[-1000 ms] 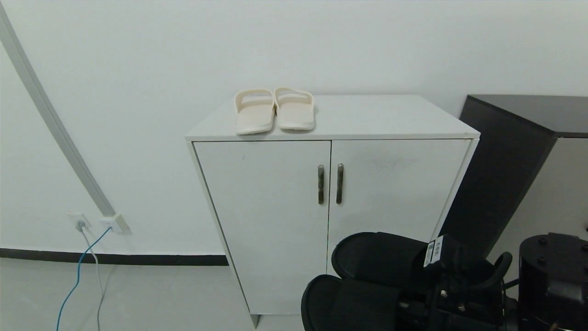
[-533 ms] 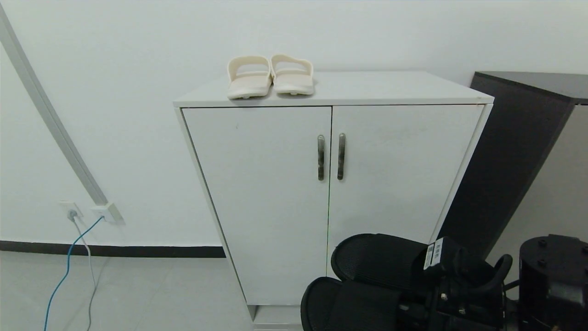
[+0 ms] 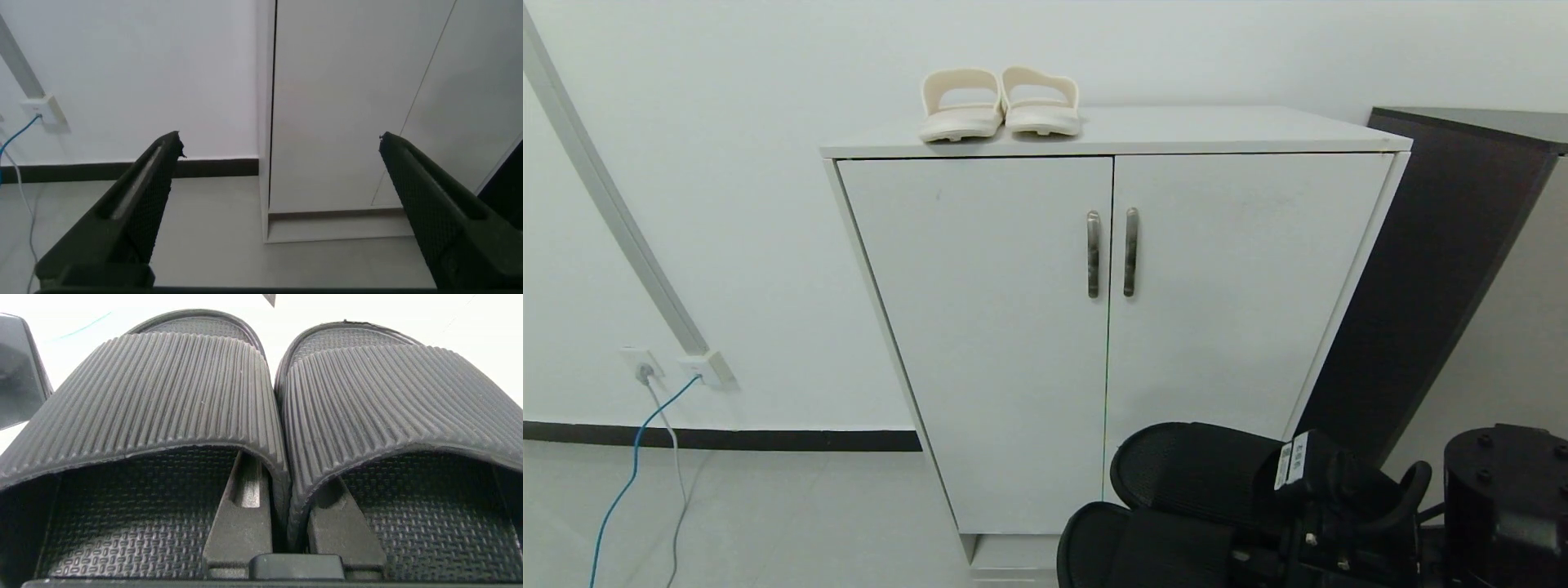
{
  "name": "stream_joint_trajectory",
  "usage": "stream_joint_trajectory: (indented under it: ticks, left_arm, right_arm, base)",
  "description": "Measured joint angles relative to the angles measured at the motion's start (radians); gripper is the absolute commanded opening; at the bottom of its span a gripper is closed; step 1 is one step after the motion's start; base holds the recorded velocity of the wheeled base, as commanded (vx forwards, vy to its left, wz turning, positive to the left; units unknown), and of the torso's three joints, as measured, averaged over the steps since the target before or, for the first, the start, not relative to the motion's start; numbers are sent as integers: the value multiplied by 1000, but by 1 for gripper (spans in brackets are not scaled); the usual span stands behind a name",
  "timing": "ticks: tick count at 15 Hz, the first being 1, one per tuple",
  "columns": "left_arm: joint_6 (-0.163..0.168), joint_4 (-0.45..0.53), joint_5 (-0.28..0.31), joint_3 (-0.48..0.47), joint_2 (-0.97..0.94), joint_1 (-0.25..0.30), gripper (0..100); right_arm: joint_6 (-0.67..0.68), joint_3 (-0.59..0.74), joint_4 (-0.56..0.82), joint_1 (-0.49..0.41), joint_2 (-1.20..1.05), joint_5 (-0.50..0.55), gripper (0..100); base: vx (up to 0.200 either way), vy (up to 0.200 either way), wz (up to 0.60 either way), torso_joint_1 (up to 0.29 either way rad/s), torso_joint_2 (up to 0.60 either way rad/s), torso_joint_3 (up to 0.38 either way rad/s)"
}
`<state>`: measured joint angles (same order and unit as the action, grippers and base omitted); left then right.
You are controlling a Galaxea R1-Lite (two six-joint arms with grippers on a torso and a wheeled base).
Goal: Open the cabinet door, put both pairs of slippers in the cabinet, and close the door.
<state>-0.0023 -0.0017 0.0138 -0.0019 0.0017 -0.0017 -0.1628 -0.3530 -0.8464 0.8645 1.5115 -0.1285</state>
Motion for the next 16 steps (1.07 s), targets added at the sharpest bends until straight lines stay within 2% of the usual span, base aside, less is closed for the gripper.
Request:
stream_joint_trajectory:
  ticks: [9,11,13,16]
  left_arm:
    - [-2,-1,0,-8,14,0,100]
    - [-23,-4,8,-60,42,-3,100]
    - [-43,-4,41,-145,104,-4,100]
    - [-51,-41,170,-230,263,-5,100]
  right_arm:
    - [-19,7,-1,3,-1,0,0]
    - [-18,8,-4,3,0,-3,0]
    - [-18,9,-1,5,0,-4,0]
    - [-18,15,-1,9,0,-2,0]
  base:
    - [0,0,0,0,0,0]
    - [0,0,0,-7,158,107]
    - [0,0,0,-2,117,61]
    - [0,0,0,1,20,12]
